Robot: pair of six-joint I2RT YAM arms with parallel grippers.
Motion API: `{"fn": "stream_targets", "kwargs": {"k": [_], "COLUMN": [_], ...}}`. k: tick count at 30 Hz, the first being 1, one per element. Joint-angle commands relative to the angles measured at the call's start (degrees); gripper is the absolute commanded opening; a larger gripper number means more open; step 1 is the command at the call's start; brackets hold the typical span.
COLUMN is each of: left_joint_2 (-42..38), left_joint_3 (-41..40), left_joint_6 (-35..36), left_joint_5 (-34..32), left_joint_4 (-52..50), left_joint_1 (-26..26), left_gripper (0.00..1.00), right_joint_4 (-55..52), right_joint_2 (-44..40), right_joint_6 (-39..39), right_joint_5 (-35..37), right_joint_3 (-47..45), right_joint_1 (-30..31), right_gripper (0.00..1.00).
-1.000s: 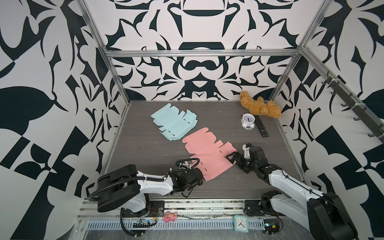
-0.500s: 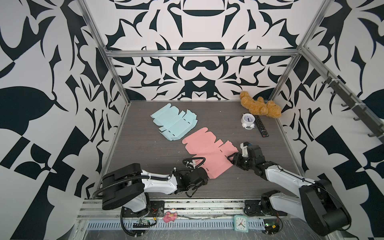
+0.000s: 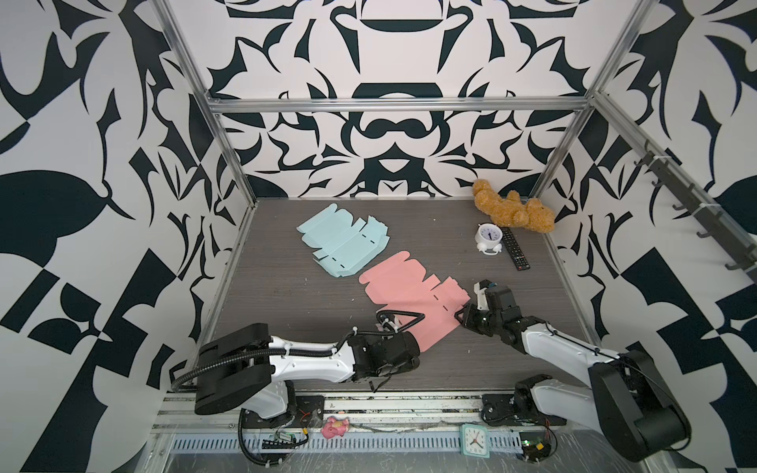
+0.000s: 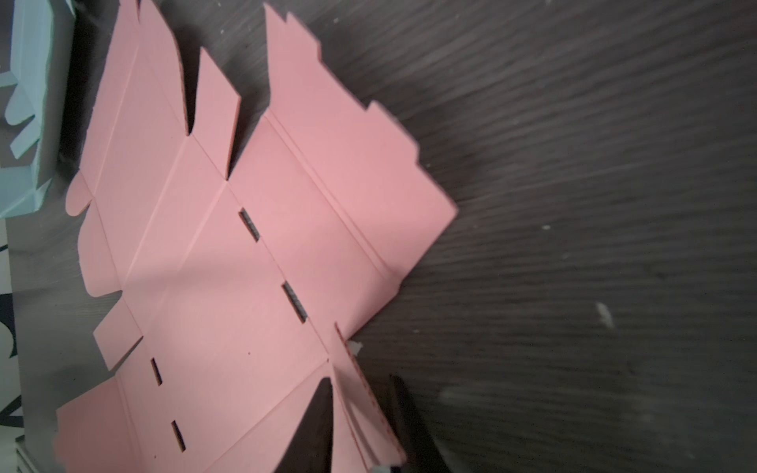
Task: Assemble paper box
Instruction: Rotate the paper box at the center of the table.
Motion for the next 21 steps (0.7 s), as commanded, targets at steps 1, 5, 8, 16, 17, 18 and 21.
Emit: {"fn": "stream_targets", "kwargs": {"k": [1, 5, 8, 16, 17, 18, 21], "left_joint_2": [-3.9, -10.1, -14.0, -21.6, -22.0, -22.3, -22.1], "left_joint_3": [-0.6, -2.7, -2.1, -1.0, -1.6, -2.3, -1.7], "left_joint_6": [5.8, 10.0, 16.1, 26.4, 26.4, 26.6, 28.7], "left_joint_5": [-0.5, -0.1, 0.5, 6.7, 7.2, 7.5, 7.4], "left_joint_4": [-8.2, -9.5, -10.6, -16.9, -16.0, -15.1, -14.8], "left_joint_1": [-1.2, -1.2, -0.6, 12.5, 13.8, 15.0, 17.5], "left_gripper": [0.26, 0.26, 0.24, 0.29, 0.29, 0.29, 0.31], "right_joint_4": [-2.6, -3.2, -4.5, -10.3, -10.9, -11.5, -14.3], "right_joint_2": [-0.7, -1.0, -0.4, -2.9, -3.1, -3.2, -3.7], "right_joint_6": [-0.7, -0.5, -0.3, -1.9, -2.2, -2.5, -4.7], "right_joint_5": [2.1, 2.5, 2.4, 5.5, 5.6, 5.5, 6.0], "right_joint_3": [1.7, 1.9, 2.7, 5.4, 5.8, 6.2, 7.8], "right_joint_1": [-0.1, -0.1, -0.1, 0.0, 0.0, 0.1, 0.3], "right_gripper": [0.23, 0.15, 0.12, 0.01, 0.01, 0.01, 0.00]}}
